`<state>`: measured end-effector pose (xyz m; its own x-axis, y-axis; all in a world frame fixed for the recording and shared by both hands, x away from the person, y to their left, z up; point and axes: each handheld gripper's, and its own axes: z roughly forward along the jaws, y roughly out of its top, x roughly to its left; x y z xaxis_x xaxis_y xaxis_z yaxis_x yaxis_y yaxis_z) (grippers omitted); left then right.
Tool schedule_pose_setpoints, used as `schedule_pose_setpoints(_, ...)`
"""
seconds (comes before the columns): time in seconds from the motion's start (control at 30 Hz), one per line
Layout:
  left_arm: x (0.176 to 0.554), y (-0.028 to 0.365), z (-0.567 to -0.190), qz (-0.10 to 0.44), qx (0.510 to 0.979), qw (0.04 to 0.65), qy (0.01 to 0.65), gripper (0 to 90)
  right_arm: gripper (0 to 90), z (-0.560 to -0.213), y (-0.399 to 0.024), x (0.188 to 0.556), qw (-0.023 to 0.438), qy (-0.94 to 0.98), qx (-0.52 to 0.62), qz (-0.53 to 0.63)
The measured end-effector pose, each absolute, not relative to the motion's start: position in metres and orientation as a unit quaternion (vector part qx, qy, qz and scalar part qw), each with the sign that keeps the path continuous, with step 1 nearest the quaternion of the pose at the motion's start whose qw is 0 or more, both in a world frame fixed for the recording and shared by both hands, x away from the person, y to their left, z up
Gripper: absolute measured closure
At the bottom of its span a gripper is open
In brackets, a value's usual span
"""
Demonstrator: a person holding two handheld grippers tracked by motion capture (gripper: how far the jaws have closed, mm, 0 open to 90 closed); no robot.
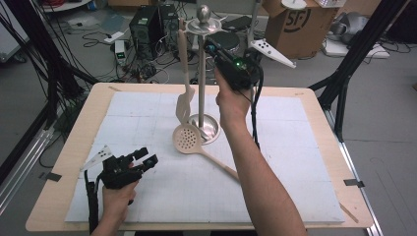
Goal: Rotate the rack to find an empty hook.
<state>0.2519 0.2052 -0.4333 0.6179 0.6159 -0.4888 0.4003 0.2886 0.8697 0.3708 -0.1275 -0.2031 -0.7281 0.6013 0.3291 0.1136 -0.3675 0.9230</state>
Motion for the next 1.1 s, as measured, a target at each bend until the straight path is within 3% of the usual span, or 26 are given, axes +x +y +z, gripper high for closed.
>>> schedule_pose_setpoints(1.1,0.252,0.206,-0.434,0.077,0.592,0.676,0.432,32.1,89.9,-0.198,-0.109,0.371,0.166,0.558,0.333,0.742)
